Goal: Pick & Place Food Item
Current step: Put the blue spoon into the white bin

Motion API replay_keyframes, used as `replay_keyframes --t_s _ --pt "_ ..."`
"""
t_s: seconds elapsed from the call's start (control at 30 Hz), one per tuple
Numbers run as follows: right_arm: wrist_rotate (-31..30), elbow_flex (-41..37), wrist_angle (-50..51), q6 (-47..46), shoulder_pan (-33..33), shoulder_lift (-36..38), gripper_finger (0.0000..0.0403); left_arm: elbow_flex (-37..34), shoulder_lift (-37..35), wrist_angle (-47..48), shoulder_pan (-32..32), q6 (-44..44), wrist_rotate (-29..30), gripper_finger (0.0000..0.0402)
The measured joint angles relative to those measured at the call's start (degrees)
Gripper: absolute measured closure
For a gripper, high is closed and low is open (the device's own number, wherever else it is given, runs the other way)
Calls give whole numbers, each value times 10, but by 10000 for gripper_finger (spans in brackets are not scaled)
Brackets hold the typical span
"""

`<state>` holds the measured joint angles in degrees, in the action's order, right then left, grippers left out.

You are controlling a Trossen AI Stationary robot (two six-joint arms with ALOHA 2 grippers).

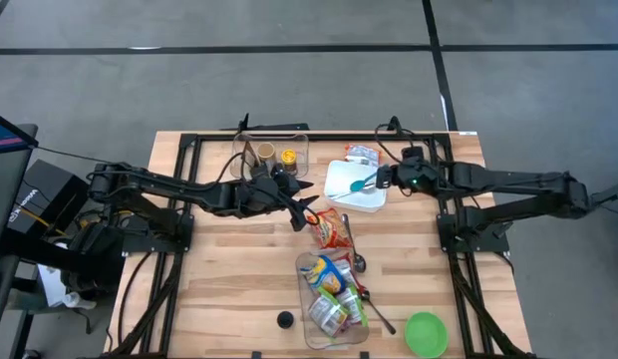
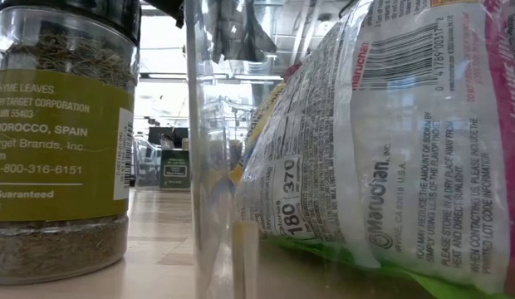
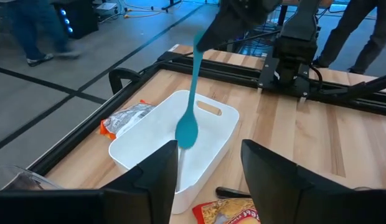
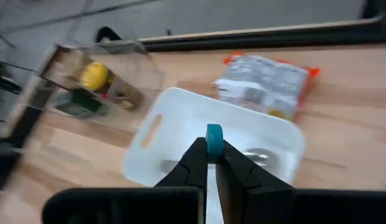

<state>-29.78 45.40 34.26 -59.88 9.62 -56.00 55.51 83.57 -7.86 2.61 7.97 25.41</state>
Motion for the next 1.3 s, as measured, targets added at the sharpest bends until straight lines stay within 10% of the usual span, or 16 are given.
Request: replay_keyframes --t_s 0.57,1.3 --pt "162 -106 -199 16 86 -24 395 0 0 0 0 0 0 241" --pt "227 -109 -266 -83 105 -145 391 0 0 1 0 19 0 247"
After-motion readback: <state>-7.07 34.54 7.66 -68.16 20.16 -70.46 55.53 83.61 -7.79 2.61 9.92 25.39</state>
